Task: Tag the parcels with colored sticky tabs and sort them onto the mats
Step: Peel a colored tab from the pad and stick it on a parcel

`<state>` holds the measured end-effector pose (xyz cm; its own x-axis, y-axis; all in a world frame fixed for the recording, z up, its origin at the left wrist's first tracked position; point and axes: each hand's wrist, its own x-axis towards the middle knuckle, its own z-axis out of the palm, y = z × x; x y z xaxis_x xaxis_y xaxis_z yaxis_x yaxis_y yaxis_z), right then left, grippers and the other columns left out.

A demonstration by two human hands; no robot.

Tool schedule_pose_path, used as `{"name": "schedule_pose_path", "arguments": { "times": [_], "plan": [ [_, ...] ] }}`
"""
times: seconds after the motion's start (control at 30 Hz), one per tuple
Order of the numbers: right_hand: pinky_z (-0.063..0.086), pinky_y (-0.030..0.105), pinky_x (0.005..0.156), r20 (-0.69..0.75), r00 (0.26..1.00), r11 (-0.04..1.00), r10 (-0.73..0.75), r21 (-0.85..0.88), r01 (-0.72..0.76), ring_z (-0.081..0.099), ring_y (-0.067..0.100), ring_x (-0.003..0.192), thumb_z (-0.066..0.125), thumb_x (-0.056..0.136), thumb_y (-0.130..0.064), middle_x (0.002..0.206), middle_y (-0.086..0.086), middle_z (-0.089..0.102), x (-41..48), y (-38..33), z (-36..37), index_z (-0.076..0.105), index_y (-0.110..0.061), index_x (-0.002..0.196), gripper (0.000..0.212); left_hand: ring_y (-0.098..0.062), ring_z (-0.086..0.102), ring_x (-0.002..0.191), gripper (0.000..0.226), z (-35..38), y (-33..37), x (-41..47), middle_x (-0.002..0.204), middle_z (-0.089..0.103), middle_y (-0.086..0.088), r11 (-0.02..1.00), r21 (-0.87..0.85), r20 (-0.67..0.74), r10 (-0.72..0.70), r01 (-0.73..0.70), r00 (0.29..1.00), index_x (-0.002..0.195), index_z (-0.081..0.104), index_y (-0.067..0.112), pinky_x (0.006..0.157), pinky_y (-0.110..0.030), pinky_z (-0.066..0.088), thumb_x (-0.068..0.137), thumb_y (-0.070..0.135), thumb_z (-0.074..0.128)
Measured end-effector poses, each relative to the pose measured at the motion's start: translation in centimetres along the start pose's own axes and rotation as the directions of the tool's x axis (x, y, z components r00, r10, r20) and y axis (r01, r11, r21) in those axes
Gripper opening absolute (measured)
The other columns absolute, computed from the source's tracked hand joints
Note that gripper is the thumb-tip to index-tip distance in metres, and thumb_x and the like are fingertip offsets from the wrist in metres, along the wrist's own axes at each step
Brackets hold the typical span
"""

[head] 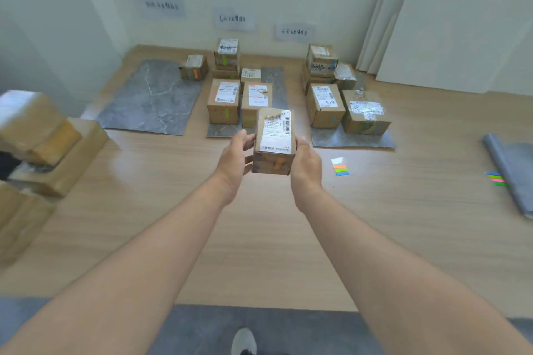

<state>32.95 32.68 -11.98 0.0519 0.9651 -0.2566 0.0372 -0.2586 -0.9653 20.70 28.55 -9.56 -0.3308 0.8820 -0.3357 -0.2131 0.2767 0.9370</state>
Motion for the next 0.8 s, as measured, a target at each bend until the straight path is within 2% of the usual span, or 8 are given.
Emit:
{"name": "schedule_pose_path", "arguments": {
  "times": [0.13,0.23,0.33,0.43,0.53,0.63,0.73,0.8],
  "plan": [
    [0.056,0.038,0.09,0.09,0.992,0.996,-0.084,0.0,0.084,0.072,0.017,0.095,0.037,0.098,-0.054,0.1,-0.007,0.078,-3.2,-4.6,0.4,0.076,-0.028,0.104,0.048,-0.017,0.064,0.094,0.045,-1.0,4.8,-4.2,0.112,0.068,0.004,0.997,-0.011,-0.046,0.074,-0.075,0.996,0.117,0.064,0.022,0.075,-0.028,0.05,0.106,0.044,0.027],
    [0.051,0.026,0.077,0.158,0.966,0.979,-0.203,0.014,0.203,0.07,0.014,0.099,0.034,0.105,-0.043,0.104,-0.006,0.076,-5.8,-8.2,1.0,0.075,-0.027,0.111,0.044,-0.014,0.066,0.084,0.044,-2.1,8.1,-7.3,0.092,0.073,0.012,0.988,-0.01,-0.1,0.15,-0.152,0.984,0.102,0.067,0.025,0.076,-0.028,0.053,0.107,0.042,0.027],
    [0.054,0.03,0.082,0.231,0.935,0.961,-0.271,0.005,0.277,0.069,0.014,0.102,0.033,0.103,-0.046,0.106,-0.007,0.076,-8.0,-11.2,1.8,0.073,-0.027,0.112,0.046,-0.019,0.066,0.092,0.048,-3.5,11.3,-10.1,0.105,0.071,0.005,0.981,-0.003,-0.129,0.194,-0.196,0.972,0.114,0.067,0.02,0.087,-0.035,0.052,0.106,0.045,0.026],
    [0.055,0.044,0.096,0.283,0.923,0.959,-0.26,-0.034,0.28,0.07,0.017,0.101,0.03,0.093,-0.06,0.104,-0.009,0.076,-9.7,-13.0,3.5,0.074,-0.033,0.108,0.053,-0.021,0.065,0.094,0.047,-5.5,13.5,-12.4,0.102,0.068,0.006,0.978,0.021,-0.16,0.208,-0.207,0.965,0.103,0.064,0.025,0.08,-0.032,0.051,0.106,0.048,0.023],
    [0.056,0.049,0.095,0.316,0.908,0.955,-0.277,-0.015,0.296,0.07,0.022,0.099,0.031,0.095,-0.058,0.101,-0.006,0.077,-11.0,-13.9,5.6,0.074,-0.031,0.101,0.051,-0.023,0.068,0.093,0.051,-8.4,14.5,-13.3,0.109,0.068,0.001,0.978,0.031,-0.172,0.211,-0.208,0.962,0.116,0.064,0.019,0.077,-0.03,0.053,0.106,0.05,0.024],
    [0.055,0.044,0.094,0.335,0.901,0.956,-0.274,-0.007,0.293,0.069,0.021,0.095,0.032,0.104,-0.05,0.097,-0.005,0.075,-11.6,-14.1,8.8,0.07,-0.031,0.093,0.044,-0.025,0.069,0.096,0.055,-12.1,15.2,-12.8,0.115,0.068,-0.002,0.979,0.041,-0.174,0.203,-0.199,0.964,0.126,0.061,0.016,0.079,-0.031,0.054,0.104,0.054,0.027],
    [0.052,0.043,0.092,0.333,0.899,0.946,-0.286,-0.051,0.32,0.068,0.021,0.096,0.029,0.105,-0.05,0.096,-0.007,0.074,-12.1,-14.2,12.9,0.07,-0.034,0.093,0.045,-0.023,0.069,0.091,0.055,-16.1,15.9,-10.9,0.104,0.069,-0.004,0.982,0.027,-0.2,0.187,-0.185,0.962,0.126,0.06,0.015,0.084,-0.034,0.056,0.103,0.055,0.03],
    [0.053,0.039,0.086,0.328,0.9,0.944,-0.287,-0.063,0.324,0.067,0.02,0.097,0.029,0.105,-0.051,0.097,-0.007,0.074,-11.9,-14.2,16.0,0.07,-0.032,0.097,0.046,-0.024,0.07,0.092,0.055,-19.1,16.4,-9.1,0.102,0.07,-0.005,0.985,0.017,-0.205,0.173,-0.174,0.963,0.126,0.061,0.014,0.087,-0.036,0.056,0.102,0.055,0.033]
  ]
}}
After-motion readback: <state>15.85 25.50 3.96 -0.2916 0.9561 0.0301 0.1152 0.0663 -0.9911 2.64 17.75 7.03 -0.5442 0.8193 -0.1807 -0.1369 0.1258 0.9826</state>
